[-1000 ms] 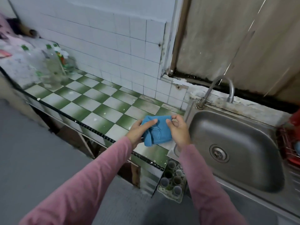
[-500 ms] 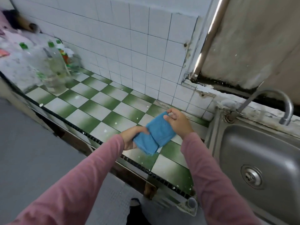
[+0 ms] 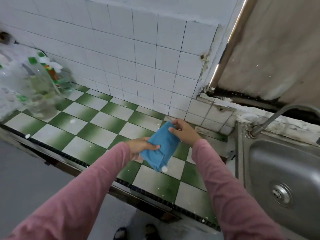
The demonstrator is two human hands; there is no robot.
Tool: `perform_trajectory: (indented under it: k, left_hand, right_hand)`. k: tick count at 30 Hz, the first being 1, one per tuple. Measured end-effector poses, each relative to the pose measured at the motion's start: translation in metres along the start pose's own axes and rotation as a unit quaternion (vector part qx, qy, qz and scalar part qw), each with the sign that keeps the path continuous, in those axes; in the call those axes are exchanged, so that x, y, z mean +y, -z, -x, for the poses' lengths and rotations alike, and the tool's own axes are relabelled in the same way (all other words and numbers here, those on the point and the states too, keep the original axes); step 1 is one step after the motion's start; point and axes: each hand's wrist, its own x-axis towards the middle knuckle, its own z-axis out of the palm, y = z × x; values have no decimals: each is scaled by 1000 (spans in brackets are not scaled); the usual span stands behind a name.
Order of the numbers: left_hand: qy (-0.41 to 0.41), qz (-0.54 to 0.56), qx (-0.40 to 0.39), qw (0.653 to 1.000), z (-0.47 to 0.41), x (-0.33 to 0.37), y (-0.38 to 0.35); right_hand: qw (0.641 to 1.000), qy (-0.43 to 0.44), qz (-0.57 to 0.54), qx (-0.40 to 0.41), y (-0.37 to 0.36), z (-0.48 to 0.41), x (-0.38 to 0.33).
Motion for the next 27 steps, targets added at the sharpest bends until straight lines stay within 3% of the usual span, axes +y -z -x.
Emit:
perform_trajectory:
  k: [6,11,14,18,23,27]
  left_hand:
    - [-29,-3,66,997,-10,3,26]
    - [-46,69,64,995,-12,5,30]
    - [-45,167,76,982,-16,10,30]
    - [-59,232,71,968,-19,20,33]
    - [-58,235,108,964,-23,27,40]
    - [-57,267,79,959,-18,25,41]
  right_hand:
    - [997,-9,-3,82,-25,7,-4]
    - [984,-6,-58,167,-50,20,-8]
    - [975,25,-84,206,-69,28,-13]
    - [977,82,-75,184,-94,36,-16]
    - [979,69,-52,184,-105,43,-24]
    - [983,57,104,139,-112,42,-19]
